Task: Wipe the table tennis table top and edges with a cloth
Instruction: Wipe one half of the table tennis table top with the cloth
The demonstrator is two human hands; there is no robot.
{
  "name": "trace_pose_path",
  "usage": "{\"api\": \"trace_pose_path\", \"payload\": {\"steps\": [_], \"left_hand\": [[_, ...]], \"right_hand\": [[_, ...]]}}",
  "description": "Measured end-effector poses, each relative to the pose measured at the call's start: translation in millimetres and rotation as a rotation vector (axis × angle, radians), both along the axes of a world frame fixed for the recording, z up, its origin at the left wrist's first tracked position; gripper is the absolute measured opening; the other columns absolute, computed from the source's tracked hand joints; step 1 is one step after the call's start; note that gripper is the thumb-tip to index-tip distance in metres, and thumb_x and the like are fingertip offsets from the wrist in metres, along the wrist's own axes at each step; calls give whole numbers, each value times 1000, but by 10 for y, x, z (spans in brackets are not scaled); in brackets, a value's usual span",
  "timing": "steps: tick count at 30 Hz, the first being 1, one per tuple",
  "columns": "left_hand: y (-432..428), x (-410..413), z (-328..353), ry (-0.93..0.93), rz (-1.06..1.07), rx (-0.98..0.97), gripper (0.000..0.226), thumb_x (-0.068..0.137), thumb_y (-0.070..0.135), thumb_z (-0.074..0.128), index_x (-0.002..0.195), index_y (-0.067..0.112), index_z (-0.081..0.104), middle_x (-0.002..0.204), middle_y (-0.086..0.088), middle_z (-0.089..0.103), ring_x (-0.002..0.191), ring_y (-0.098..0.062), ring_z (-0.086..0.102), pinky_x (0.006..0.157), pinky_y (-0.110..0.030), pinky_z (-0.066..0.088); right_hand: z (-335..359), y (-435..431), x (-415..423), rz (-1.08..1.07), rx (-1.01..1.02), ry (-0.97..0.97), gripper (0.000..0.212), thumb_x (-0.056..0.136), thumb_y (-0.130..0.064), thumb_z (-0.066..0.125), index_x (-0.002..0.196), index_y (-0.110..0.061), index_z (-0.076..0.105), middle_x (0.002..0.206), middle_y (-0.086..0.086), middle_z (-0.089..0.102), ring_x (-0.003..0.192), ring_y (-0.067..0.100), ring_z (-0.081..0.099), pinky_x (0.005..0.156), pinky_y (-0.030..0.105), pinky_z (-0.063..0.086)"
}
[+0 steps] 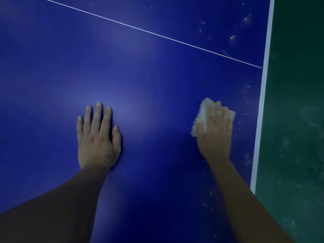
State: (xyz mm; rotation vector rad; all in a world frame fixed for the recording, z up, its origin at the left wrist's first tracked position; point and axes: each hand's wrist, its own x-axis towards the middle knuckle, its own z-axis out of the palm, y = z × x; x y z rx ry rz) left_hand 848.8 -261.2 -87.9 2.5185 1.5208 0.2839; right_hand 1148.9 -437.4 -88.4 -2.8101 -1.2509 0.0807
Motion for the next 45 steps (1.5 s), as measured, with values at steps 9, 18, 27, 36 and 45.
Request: {"api": "trace_pose_path", "payload": {"steps": [9, 18, 27, 36, 45], "left_hand": [[-18, 0, 14, 3, -2, -5, 62, 112, 41, 34, 168, 15, 36, 178, -8, 26, 168, -30, 12, 135, -54, 8], [-32, -17, 47, 22, -21, -37, 64, 112, 45, 30, 169, 15, 32, 179, -7, 22, 168, -31, 8, 136, -53, 4], [-78, -40, 36, 47, -57, -52, 66, 114, 45, 23, 169, 10, 30, 179, -12, 19, 167, -35, 8, 136, -55, 6], [-1508, -382, 102, -78, -171, -122, 63, 111, 37, 46, 164, 4, 41, 176, -13, 29, 167, -34, 17, 134, -59, 16], [-2057, -548, -12, 52, -180, -81, 65, 110, 38, 43, 167, 8, 36, 178, -12, 26, 167, -35, 14, 133, -61, 18]], "right_hand": [[-31, 294, -528, -257, 102, 19, 69, 113, -52, 36, 171, -20, 18, 178, 11, 14, 164, 36, 12, 129, 64, 15], [-15, -377, -558, 209, 41, -4, 65, 115, -49, 35, 171, -20, 19, 179, 7, 15, 166, 30, 8, 130, 58, 17], [92, -566, -736, -198, 24, 78, 71, 113, -55, 25, 172, -19, 13, 179, 12, 9, 165, 36, 9, 131, 63, 13], [157, -1344, -1133, 270, -69, 136, 66, 115, -49, 33, 172, -21, 14, 180, 4, 4, 166, 27, 2, 132, 58, 15], [144, -1358, -910, -208, -83, 150, 72, 111, -54, 23, 172, -21, 3, 180, 10, -3, 166, 33, -3, 130, 63, 11]]}}
